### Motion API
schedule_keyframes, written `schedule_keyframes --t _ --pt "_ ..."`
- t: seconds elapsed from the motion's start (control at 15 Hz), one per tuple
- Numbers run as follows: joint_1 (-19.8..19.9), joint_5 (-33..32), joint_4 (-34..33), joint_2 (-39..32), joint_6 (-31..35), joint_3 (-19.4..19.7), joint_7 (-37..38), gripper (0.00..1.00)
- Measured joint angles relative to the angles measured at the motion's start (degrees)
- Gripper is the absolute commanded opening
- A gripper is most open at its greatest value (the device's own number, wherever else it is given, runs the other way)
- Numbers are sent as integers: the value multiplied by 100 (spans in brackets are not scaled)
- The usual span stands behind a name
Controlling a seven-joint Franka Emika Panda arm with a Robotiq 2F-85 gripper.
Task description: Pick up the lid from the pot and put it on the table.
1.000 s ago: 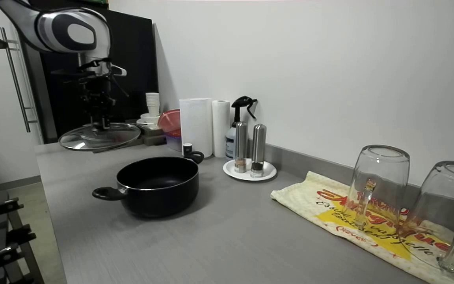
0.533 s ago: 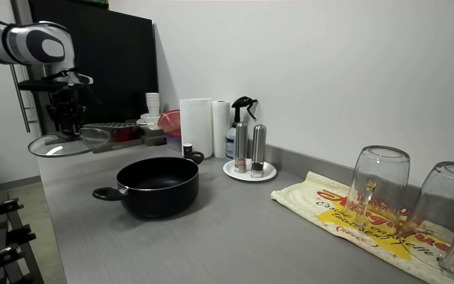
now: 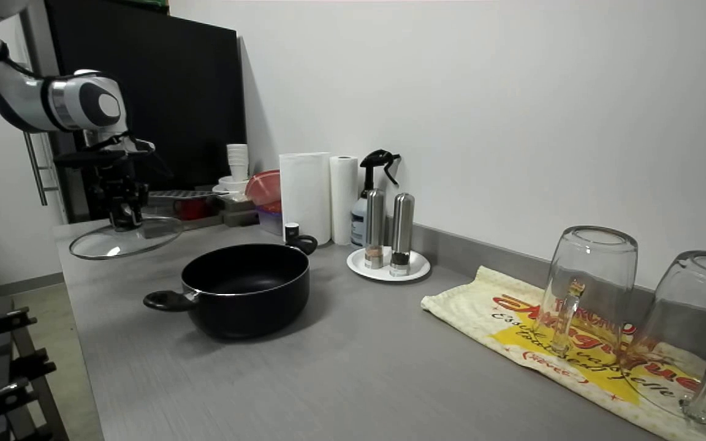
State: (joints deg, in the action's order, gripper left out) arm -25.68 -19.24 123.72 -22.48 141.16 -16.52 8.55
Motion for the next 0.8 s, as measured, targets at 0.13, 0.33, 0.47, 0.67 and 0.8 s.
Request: schedule_keyframes --t 0.13,0.33,0.47,0.67,0.8 --pt "-101 -125 -307 -367 -4 160 4 25" --pt "-223 -166 -713 -845 -13 365 3 25" --pt "-275 -166 -935 -1100 -21 465 3 25" --pt "-320 -166 -1220 -1390 -39 578 3 25" --pt "-337 -166 -1360 -1523 -52 628 3 25"
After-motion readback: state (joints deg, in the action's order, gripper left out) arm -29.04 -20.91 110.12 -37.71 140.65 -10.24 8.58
